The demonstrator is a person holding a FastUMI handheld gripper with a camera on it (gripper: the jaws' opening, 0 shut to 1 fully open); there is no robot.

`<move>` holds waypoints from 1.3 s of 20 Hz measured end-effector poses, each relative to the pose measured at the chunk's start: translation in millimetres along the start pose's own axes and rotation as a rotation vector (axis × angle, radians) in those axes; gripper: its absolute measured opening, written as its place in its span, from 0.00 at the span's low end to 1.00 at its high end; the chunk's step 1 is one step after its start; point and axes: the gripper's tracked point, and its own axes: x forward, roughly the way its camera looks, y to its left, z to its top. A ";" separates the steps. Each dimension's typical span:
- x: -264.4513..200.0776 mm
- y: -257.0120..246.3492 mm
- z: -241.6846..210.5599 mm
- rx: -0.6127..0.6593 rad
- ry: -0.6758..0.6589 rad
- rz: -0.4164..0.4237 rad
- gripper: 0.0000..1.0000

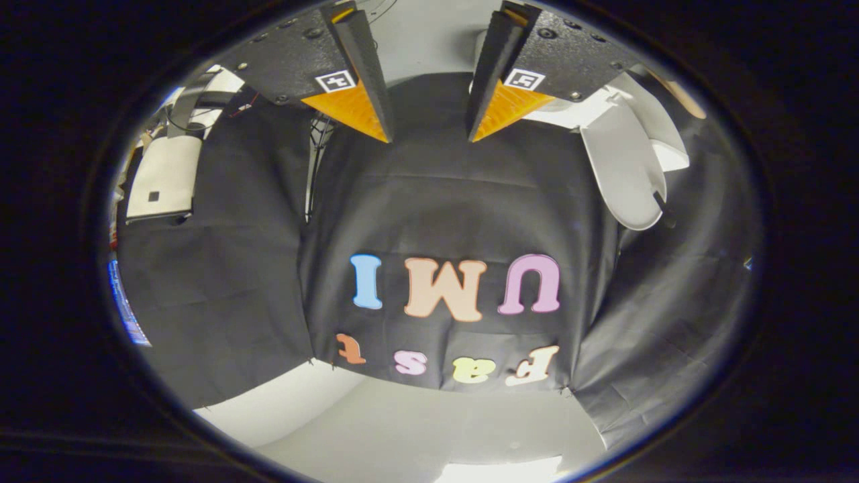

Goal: Open the toilet lid.

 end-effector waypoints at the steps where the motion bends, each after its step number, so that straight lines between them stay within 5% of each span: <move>1: -1.5 -0.8 -0.3 0.008 0.006 0.000 0.66; 17: 40.1 8.6 6.4 -0.033 0.010 0.074 0.66; 26: 116.9 8.1 34.8 -0.071 0.012 0.240 0.72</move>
